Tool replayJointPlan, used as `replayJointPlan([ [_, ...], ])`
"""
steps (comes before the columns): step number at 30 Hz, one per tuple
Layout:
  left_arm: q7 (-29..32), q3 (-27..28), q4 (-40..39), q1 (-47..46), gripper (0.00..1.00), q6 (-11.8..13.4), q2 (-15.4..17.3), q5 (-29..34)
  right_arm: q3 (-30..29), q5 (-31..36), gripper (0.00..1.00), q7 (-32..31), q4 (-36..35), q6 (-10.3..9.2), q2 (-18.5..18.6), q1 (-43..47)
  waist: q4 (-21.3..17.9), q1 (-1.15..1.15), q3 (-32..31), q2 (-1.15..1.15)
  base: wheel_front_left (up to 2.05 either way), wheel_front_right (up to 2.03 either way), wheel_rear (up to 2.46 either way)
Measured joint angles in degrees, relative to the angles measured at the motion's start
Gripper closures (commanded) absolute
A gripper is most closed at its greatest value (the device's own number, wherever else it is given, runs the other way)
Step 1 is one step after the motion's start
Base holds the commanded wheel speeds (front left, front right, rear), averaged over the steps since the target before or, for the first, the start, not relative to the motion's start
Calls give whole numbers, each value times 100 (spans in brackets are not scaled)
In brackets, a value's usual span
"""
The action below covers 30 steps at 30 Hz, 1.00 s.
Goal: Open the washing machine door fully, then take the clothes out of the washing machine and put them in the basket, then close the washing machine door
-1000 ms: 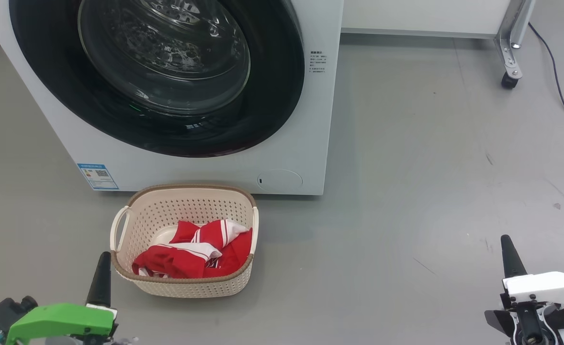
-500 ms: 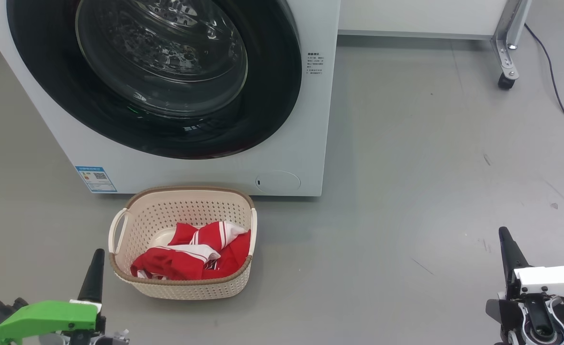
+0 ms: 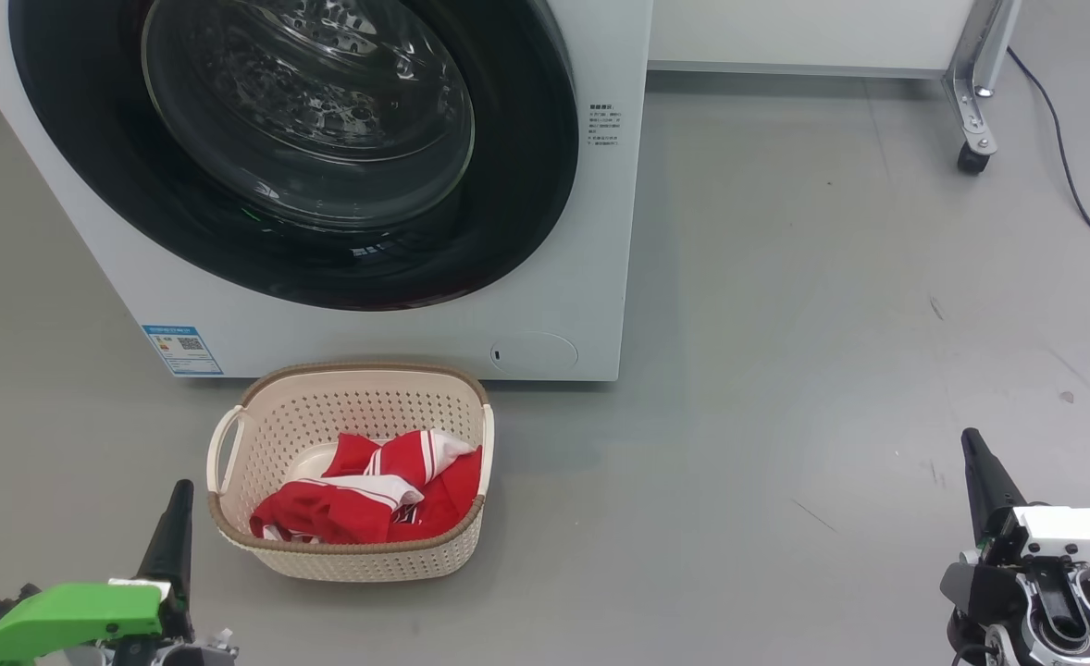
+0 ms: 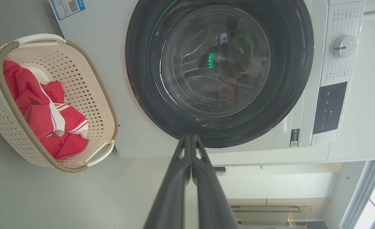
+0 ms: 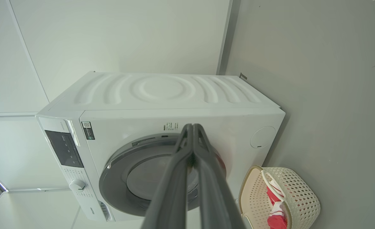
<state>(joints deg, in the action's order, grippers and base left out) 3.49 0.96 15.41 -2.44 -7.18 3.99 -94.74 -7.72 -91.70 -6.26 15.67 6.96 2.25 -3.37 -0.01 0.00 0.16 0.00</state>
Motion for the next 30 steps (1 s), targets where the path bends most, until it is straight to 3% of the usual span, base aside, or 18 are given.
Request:
replayJointPlan([
  [30,0,19,44,-59,100,0,0,0,-2,-2,100,0,7,0,0,-1,1,0,0,0,0,0,0],
])
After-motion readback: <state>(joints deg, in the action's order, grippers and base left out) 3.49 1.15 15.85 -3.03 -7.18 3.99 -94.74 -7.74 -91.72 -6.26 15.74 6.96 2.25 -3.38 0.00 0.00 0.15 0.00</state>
